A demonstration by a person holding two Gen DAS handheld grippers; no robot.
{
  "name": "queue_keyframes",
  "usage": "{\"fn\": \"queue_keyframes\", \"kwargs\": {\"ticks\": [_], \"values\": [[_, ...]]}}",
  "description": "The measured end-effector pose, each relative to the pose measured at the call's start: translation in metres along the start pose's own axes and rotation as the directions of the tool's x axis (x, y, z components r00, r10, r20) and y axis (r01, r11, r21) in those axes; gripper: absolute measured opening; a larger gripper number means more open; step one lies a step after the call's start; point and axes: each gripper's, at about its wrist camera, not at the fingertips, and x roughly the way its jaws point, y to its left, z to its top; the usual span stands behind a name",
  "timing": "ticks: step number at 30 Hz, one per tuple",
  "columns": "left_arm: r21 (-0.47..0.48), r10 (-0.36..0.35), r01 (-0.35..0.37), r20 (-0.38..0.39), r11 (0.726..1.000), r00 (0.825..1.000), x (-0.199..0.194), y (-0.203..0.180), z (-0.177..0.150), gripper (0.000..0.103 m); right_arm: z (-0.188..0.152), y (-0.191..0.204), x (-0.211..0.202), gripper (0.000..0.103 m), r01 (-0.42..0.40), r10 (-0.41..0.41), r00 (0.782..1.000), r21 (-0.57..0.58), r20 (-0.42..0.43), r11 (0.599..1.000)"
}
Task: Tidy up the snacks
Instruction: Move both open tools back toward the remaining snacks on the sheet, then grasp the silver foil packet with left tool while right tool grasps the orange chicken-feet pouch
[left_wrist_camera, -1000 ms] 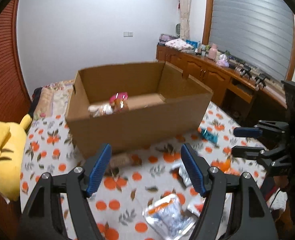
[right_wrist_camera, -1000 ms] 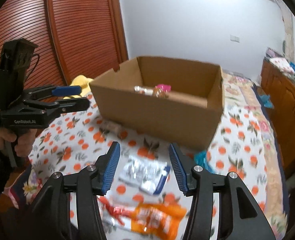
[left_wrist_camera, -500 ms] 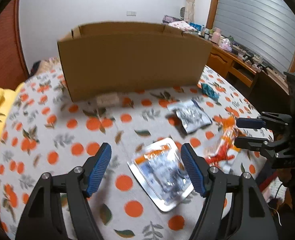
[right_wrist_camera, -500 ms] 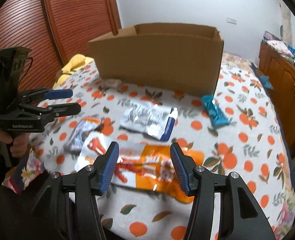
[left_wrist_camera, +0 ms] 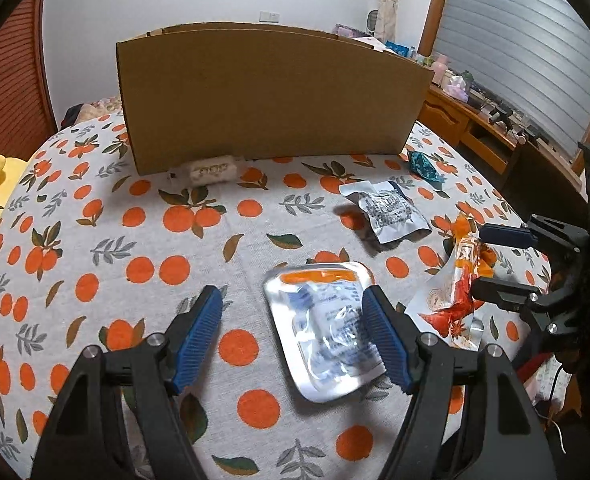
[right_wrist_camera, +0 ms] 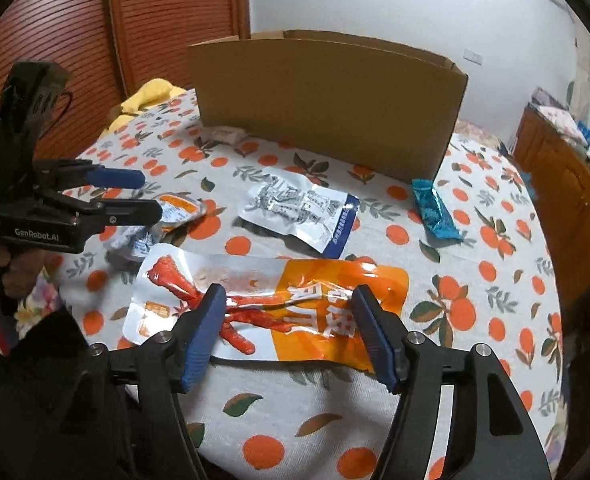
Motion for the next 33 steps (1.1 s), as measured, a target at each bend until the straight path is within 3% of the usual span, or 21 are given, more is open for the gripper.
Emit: {"fn": "queue_keyframes", "kwargs": {"ticks": [8,18,33], "values": [[-0.003,0.008,-0.008,0.007,1.0,1.0,0.0,0.001,0.001,0.074,-0.006,-0.024,-0.005,0.072,0.014,-0.018,0.999,0.136,0.028,0.991],[-0.004,-0.002,0.003,0.045,1.0,0.999,-0.019,-0.01,0.003,0.073,-0.021,-0.02,-0.031,0.072,-0.025,0.021,1.0,0.205,0.019,0.979],[0.03,0.039,-0.039,-0.012,0.999,0.999,-0.001,-0.018,-0.006,0.073,-0.021,-0.02,-0.007,0.072,-0.119,0.122,0.992,0.319,0.01,0.94]]}}
